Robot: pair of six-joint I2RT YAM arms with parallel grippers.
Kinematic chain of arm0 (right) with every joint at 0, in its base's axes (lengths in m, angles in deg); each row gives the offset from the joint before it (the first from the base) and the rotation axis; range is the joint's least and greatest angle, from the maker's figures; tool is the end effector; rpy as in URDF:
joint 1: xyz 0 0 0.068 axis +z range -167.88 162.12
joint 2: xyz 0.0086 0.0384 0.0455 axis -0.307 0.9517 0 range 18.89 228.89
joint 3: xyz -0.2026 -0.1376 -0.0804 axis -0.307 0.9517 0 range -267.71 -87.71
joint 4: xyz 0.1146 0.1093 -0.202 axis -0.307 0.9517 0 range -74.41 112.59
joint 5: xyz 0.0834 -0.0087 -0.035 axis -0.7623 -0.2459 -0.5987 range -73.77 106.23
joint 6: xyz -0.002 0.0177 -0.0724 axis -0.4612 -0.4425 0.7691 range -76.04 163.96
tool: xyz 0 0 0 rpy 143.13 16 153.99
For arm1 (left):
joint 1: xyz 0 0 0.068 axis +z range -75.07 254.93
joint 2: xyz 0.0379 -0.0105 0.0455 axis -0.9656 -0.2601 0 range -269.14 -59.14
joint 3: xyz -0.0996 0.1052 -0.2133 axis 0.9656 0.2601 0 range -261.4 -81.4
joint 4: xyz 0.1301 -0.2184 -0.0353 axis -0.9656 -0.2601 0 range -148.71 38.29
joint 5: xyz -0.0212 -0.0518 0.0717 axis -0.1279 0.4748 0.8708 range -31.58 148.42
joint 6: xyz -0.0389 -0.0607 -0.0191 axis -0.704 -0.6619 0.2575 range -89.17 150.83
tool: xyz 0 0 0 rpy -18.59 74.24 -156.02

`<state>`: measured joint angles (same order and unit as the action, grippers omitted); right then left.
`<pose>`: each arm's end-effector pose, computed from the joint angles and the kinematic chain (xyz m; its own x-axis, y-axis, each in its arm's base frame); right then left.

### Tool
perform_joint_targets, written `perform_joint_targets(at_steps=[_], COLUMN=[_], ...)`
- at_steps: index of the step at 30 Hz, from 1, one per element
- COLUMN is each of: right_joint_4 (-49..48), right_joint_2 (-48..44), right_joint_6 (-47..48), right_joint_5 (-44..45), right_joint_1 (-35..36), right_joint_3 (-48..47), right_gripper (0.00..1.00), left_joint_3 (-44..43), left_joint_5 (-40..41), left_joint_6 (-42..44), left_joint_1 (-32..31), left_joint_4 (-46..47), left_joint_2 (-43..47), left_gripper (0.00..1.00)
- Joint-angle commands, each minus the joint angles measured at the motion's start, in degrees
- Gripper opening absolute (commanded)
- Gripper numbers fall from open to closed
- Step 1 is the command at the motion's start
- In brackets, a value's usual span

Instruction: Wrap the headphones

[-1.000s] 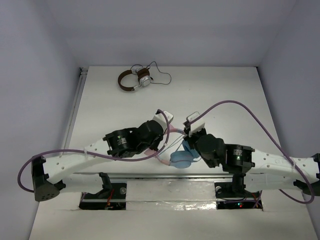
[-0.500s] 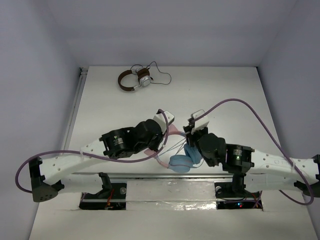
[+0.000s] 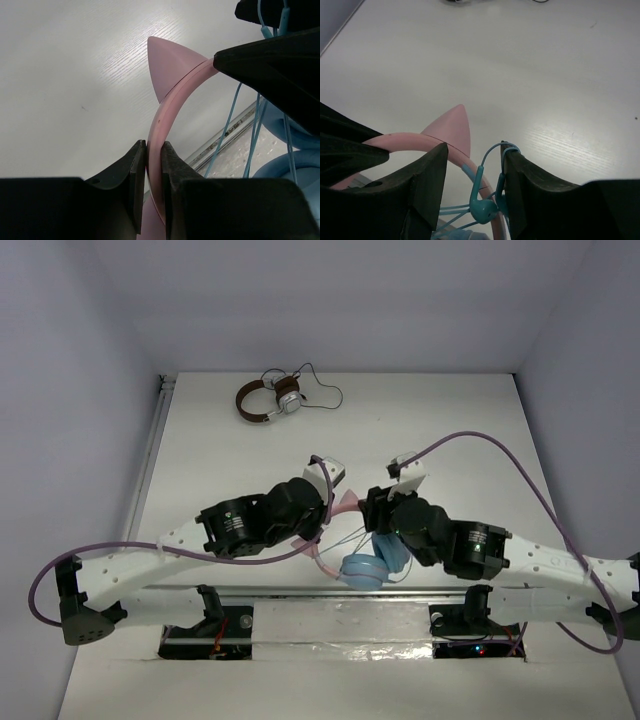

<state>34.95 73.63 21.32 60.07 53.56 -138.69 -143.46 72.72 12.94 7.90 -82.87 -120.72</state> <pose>0.1140 0.2037 0.3137 -0.3004 -0.0227 -0.9535 -0.3959 0.9125 0.1030 0.1145 -0.2306 0.3254 -0.4381 0.2708 -0.8572 0.7088 0.6905 -0.1442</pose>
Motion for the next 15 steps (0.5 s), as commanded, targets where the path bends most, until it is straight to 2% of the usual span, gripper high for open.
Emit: perform_joint_targets(at_steps=[1, 5, 8, 15], right_joint_4=[8.15, 10.62, 9.30, 9.48], right_joint_2=[0.28, 0.46, -2.44, -9.38], right_joint_6=[-9.51, -16.90, -19.55, -25.52], right_joint_5=[0.30, -1.82, -5.50, -7.97], right_joint_1=[-1.30, -2.35, -4.64, -13.07], right_joint_3=[-4.65, -3.87, -2.63, -1.76], right_gripper=[0.53, 0.60, 0.60, 0.61], left_joint_3=[-1.22, 1.41, 3.17, 3.26], left_joint_5=[-0.42, 2.73, 3.27, 1.96], left_joint_6=[-6.26, -9.44, -11.11, -11.64], left_joint_1=[-0.30, -0.30, -0.30, 0.23], left_joint_4=[5.48, 11.46, 14.88, 15.25], left_joint_2=[2.25, 4.80, 6.30, 4.81], left_gripper=[0.00, 0.00, 0.00, 0.00])
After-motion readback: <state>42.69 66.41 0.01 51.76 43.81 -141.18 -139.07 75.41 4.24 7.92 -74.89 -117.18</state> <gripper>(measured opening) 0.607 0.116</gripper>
